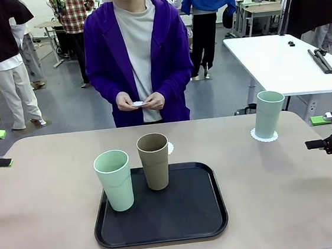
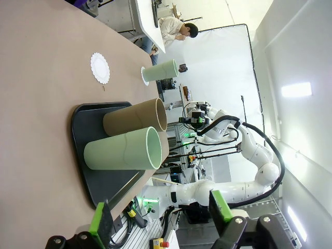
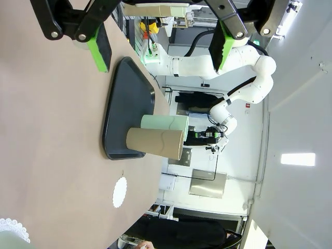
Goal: Place coasters on the table and set cups on them.
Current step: Take one Reusable plastic cup from the Flat Tray and place it on a coaster set by the human.
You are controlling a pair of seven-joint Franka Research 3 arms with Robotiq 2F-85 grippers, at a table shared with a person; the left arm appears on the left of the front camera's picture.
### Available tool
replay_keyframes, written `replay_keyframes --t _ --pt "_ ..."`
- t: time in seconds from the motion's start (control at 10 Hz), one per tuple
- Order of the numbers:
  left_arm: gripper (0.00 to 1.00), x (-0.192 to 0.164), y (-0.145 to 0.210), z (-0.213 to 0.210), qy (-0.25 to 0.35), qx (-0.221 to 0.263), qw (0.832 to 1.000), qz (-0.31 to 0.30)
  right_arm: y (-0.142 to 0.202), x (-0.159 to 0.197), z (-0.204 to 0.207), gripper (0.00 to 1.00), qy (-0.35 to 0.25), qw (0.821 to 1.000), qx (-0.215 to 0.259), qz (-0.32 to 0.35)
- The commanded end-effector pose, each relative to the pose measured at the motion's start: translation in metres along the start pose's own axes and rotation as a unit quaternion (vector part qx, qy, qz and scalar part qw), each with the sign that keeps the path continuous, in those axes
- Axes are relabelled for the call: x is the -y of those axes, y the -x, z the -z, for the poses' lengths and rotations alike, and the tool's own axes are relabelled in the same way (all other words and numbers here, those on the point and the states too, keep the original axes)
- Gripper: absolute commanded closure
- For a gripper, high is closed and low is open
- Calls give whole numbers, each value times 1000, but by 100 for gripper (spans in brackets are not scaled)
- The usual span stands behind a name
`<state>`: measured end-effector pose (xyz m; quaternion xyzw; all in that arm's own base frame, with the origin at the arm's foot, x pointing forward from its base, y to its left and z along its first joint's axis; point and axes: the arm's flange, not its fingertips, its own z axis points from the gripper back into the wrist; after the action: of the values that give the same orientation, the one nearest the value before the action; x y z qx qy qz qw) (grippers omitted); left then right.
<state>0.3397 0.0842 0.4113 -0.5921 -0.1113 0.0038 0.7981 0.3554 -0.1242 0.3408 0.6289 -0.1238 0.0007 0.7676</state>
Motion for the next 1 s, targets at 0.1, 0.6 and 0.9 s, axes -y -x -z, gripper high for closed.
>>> replay_keyframes --t 0.1,0.6,0.9 --pt "0 0 1 -1 5 3 1000 7 0 0 1 0 -1 1000 0 0" --pt "0 0 1 -1 5 3 1000 7 0 0 1 0 -1 1000 0 0" --pt "0 0 1 -1 5 3 1000 7 0 0 1 0 -1 1000 0 0"
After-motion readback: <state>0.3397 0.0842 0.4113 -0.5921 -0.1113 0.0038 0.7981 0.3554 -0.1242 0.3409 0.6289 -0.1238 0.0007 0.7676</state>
